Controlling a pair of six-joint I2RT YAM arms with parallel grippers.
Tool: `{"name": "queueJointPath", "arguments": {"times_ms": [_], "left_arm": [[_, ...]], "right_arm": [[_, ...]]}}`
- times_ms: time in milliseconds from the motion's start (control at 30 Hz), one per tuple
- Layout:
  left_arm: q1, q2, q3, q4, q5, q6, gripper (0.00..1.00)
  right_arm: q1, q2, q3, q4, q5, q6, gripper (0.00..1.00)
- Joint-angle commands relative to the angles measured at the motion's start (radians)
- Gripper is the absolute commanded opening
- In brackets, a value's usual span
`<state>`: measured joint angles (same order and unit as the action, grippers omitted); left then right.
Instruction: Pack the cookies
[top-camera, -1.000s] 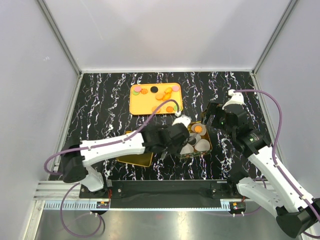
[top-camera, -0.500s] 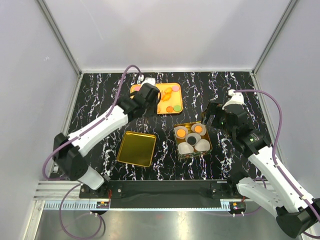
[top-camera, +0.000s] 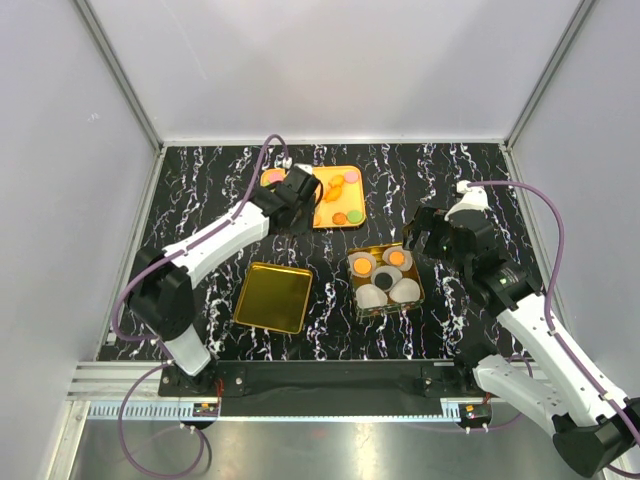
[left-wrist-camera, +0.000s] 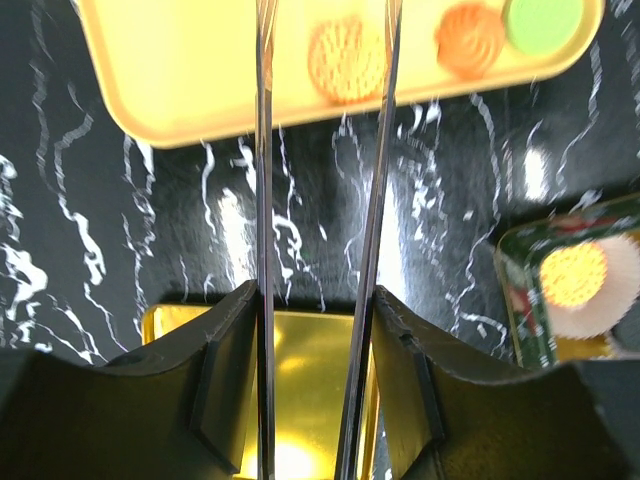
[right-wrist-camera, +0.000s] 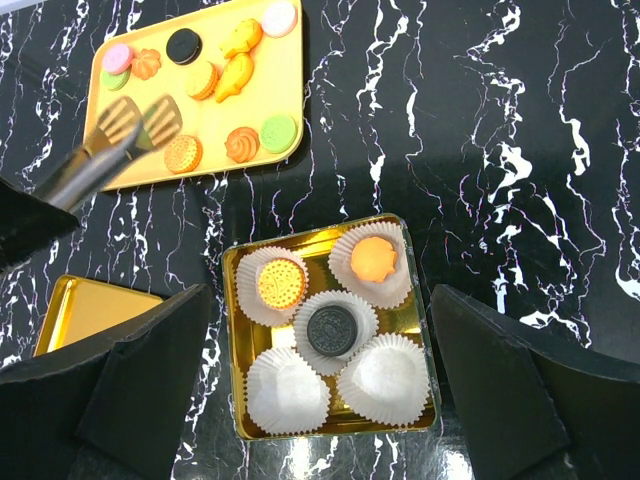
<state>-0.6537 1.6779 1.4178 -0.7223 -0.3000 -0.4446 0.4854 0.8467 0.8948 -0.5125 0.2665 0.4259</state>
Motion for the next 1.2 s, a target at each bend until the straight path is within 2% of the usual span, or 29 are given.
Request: {"name": "queueJointPath", "arguments": {"times_ms": [0, 1167], "left_arm": [[-0.001, -0.03, -0.025, 0.06, 0.044, 0.006, 0.5], [-0.014, 0.014, -0.088, 0.095, 0.064, 0.007, 0.51]], "right_arm": [[0.004, -0.005, 0.0, 0.042, -0.013, -0.004, 1.0], [0.004, -0.006, -0.008, 0.043, -0.007, -0.004, 1.0]]}}
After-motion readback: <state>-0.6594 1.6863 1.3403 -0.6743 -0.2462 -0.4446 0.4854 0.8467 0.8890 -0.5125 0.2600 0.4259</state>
